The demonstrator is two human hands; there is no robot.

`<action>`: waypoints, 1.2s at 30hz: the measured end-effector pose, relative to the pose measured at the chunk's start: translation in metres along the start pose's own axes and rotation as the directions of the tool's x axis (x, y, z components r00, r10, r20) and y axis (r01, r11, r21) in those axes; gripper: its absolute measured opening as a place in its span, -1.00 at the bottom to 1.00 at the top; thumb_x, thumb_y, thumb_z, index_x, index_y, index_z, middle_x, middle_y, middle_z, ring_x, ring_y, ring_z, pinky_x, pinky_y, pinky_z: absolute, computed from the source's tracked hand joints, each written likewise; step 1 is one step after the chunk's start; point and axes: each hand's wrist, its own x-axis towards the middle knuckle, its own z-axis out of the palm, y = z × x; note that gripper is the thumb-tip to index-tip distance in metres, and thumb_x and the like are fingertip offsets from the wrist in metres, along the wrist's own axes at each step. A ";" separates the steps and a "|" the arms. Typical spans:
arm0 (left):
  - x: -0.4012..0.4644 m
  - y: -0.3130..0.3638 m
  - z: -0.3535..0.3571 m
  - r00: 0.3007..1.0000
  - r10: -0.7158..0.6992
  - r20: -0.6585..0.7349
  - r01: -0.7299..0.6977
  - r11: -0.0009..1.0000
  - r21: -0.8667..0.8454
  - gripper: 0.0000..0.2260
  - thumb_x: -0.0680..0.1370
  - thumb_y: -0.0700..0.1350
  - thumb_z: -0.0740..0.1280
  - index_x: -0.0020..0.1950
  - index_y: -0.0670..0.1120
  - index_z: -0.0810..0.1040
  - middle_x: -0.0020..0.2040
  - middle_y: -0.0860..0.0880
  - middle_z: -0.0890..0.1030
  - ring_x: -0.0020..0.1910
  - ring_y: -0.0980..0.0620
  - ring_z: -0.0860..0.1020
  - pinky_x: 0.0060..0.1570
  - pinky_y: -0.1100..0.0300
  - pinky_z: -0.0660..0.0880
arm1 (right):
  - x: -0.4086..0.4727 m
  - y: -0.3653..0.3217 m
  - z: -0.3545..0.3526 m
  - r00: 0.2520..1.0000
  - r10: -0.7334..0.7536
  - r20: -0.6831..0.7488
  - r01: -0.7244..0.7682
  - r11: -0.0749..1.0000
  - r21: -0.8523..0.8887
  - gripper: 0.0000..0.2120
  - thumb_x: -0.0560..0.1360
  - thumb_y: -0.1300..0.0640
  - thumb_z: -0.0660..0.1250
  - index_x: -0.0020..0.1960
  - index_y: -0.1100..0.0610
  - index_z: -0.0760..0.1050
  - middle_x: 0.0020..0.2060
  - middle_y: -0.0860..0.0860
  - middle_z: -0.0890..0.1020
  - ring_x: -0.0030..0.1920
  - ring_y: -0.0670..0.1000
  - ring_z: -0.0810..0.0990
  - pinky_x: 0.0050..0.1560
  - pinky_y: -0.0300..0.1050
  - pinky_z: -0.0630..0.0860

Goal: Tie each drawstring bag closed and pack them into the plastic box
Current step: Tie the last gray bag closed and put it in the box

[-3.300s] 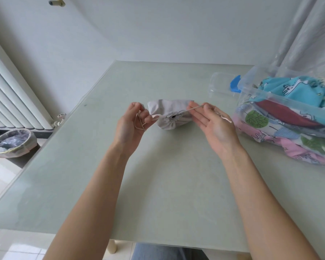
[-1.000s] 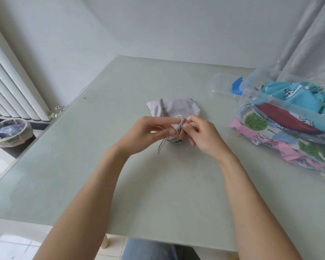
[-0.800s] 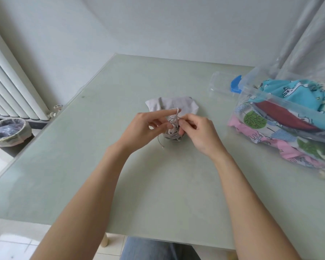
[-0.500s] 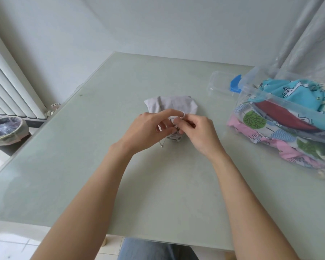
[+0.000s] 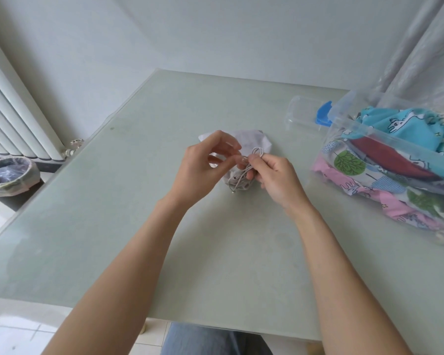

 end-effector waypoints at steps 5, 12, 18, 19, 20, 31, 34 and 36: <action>-0.002 0.001 0.002 0.996 -0.090 0.026 0.093 0.976 -0.197 -0.75 0.41 -0.26 0.47 -0.06 0.00 0.48 -0.12 0.11 0.59 -0.20 0.14 0.59 -0.11 0.25 0.54 | 0.000 -0.002 -0.001 0.999 0.034 0.000 -0.033 0.983 0.182 -0.81 0.58 0.22 0.18 -0.12 0.25 0.52 -0.44 -0.03 0.41 -0.51 -0.21 0.33 -0.49 -0.40 0.24; -0.002 -0.004 0.009 0.981 -0.169 0.091 0.175 0.982 -0.071 -0.72 0.36 -0.26 0.51 -0.04 -0.06 0.51 -0.26 0.17 0.64 -0.33 0.14 0.59 -0.21 0.28 0.54 | -0.003 -0.007 -0.005 0.987 0.029 0.159 -0.092 0.910 0.403 -0.75 0.60 0.23 0.14 -0.11 0.22 0.56 -0.39 0.03 0.48 -0.42 -0.10 0.31 -0.50 -0.32 0.21; -0.001 -0.003 0.006 0.979 -0.185 0.091 0.194 0.974 -0.115 -0.86 0.42 -0.24 0.47 -0.13 -0.05 0.58 -0.26 0.08 0.69 -0.24 0.09 0.66 -0.17 0.28 0.55 | -0.005 -0.009 -0.012 0.978 0.002 0.210 -0.096 0.893 0.440 -0.75 0.57 0.19 0.20 -0.20 0.24 0.57 -0.36 0.03 0.57 -0.39 -0.11 0.35 -0.48 -0.32 0.23; -0.001 -0.004 0.004 0.978 -0.184 0.098 0.194 0.975 -0.107 -0.86 0.42 -0.25 0.46 -0.16 -0.03 0.58 -0.27 0.09 0.69 -0.25 0.09 0.66 -0.16 0.28 0.55 | -0.006 -0.009 -0.013 0.978 -0.020 0.209 -0.068 0.912 0.404 -0.77 0.55 0.20 0.23 -0.21 0.24 0.58 -0.35 0.02 0.61 -0.39 -0.10 0.35 -0.48 -0.33 0.24; 0.000 -0.004 0.002 0.979 -0.174 0.108 0.185 0.978 -0.094 -0.85 0.43 -0.24 0.46 -0.17 -0.01 0.57 -0.28 0.10 0.69 -0.25 0.10 0.66 -0.15 0.29 0.55 | -0.007 -0.009 -0.014 0.978 -0.038 0.205 -0.041 0.929 0.368 -0.82 0.52 0.22 0.28 -0.21 0.24 0.59 -0.32 0.04 0.63 -0.39 -0.09 0.35 -0.48 -0.33 0.25; -0.001 -0.005 -0.004 0.928 -0.268 0.258 0.296 0.952 -0.077 -0.93 0.44 -0.21 0.37 -0.12 -0.06 0.56 -0.20 -0.10 0.63 -0.22 0.00 0.59 -0.15 0.16 0.50 | -0.007 -0.001 -0.009 0.920 -0.393 -0.016 0.378 0.895 -0.238 -0.92 0.36 0.18 0.50 -0.14 0.09 0.68 -0.30 -0.15 0.66 -0.36 -0.21 0.51 -0.31 -0.38 0.32; -0.001 -0.005 -0.002 0.923 -0.296 0.248 0.329 0.939 -0.103 -0.89 0.40 -0.16 0.34 -0.10 -0.05 0.57 -0.12 -0.17 0.65 -0.14 -0.02 0.60 -0.06 0.11 0.52 | -0.007 -0.001 -0.012 0.857 -0.516 -0.013 0.471 0.792 -0.389 -0.91 0.37 0.13 0.47 -0.12 0.05 0.68 -0.30 -0.18 0.63 -0.35 -0.24 0.47 -0.30 -0.42 0.28; -0.002 -0.005 0.000 0.926 -0.302 0.225 0.330 0.939 -0.095 -0.88 0.41 -0.18 0.35 -0.08 -0.05 0.57 -0.16 -0.18 0.64 -0.18 0.02 0.58 -0.10 0.18 0.51 | -0.006 0.000 -0.012 0.827 -0.561 0.023 0.497 0.712 -0.497 -0.90 0.38 0.13 0.44 -0.11 0.05 0.66 -0.29 -0.13 0.63 -0.32 -0.20 0.47 -0.28 -0.39 0.34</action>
